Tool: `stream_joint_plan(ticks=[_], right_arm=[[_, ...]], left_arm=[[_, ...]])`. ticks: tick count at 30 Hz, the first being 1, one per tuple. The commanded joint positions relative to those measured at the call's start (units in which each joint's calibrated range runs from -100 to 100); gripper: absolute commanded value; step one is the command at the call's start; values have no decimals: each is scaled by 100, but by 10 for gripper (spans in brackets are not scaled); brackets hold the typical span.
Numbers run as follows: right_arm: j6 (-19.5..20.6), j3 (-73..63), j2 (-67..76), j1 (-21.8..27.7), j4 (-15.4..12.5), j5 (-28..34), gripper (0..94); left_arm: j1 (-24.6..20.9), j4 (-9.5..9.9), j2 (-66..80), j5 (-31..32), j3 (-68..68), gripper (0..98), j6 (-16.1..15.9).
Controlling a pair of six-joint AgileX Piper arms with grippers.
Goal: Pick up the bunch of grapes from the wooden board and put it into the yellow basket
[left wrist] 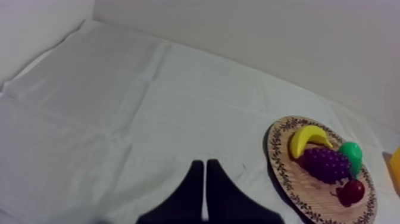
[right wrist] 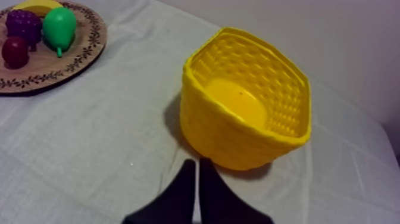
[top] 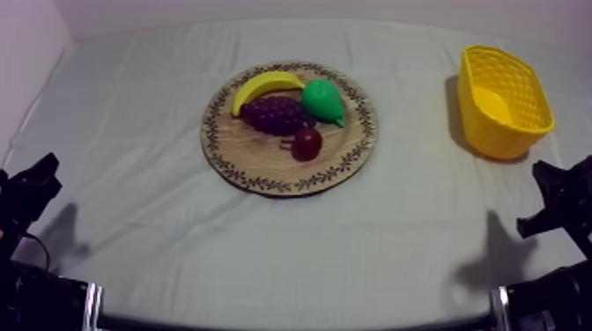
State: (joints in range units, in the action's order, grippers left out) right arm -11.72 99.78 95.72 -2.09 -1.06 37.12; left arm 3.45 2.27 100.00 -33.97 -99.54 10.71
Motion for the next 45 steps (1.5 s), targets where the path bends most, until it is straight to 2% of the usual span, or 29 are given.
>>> stream_joint_plan(ticks=[1,16,19,24,30,33,39,45], right_arm=[[3,0,3,-5,1,-2,4],[0,0,3,-28,1,-2,4],[149,-7,3,-52,-28,46,4],[58,-7,-145,-145,-23,-100,3],[233,-243,-1222,-302,376,-882,3],[314,-737,-1977,-345,474,-974,3],[375,-2125,-3168,-392,509,-638,3],[401,-3969,-4118,-471,386,311,3]], left_arm=[[-1,0,0,1,-2,0,1],[-1,0,0,1,-2,0,1],[-1,0,0,1,-2,0,1],[-1,0,0,1,-2,0,1],[-1,0,0,1,-2,0,1],[-1,0,0,1,-2,0,1],[-1,0,0,1,-2,0,1],[-1,0,0,1,-2,0,1]])
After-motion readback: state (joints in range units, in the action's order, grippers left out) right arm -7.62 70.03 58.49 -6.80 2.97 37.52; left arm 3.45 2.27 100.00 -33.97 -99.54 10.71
